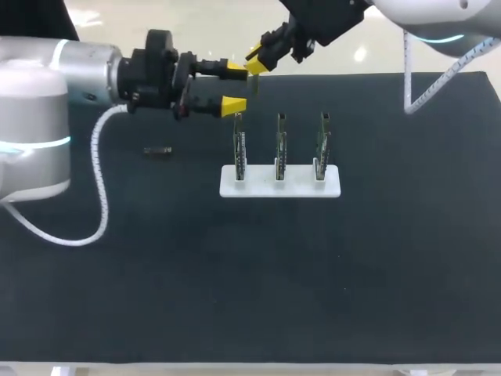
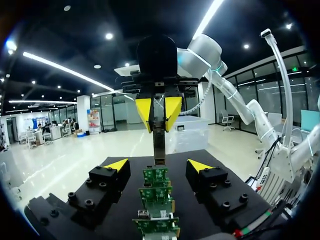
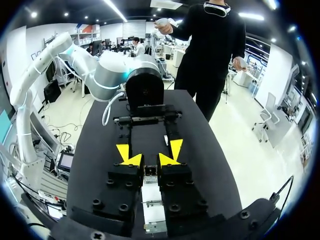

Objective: Pick up the optical module with the left hand, and insert it into the network port with the right hand.

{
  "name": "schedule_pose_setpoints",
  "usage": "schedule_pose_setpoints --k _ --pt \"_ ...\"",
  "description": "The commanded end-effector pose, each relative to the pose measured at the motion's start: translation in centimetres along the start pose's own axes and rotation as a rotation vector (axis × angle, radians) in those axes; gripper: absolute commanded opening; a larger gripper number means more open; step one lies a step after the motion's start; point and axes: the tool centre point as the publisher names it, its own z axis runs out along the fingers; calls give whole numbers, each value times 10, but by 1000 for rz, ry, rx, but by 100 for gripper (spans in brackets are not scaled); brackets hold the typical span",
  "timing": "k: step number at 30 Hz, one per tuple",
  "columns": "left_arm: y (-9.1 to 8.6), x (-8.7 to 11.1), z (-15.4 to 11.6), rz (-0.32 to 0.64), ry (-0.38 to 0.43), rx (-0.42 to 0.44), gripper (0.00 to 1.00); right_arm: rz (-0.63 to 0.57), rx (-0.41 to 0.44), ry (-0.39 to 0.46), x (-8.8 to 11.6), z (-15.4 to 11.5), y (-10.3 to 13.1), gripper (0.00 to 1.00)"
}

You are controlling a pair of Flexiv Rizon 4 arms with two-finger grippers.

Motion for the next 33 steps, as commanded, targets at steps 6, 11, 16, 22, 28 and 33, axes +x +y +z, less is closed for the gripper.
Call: schedule_pose_setpoints --k 6,11,16,22,28,33 --pt "-18 -5 -60 -49 205 -16 100 -12 -12 2 1 1 -6 0" --pt "-20 -1 -87 -55 308 26 100 -18 -16 2 1 1 -6 0" --pt "-19 3 -109 -60 424 75 100 -22 -21 1 2 3 -7 0" --pt "-14 5 -126 -51 472 96 100 -25 -22 3 0 5 -8 0" --pt "-13 5 -131 -53 465 95 100 -28 -26 3 -2 6 -10 0" --pt "-13 5 -131 -53 465 95 100 -22 -30 32 -1 7 -14 0"
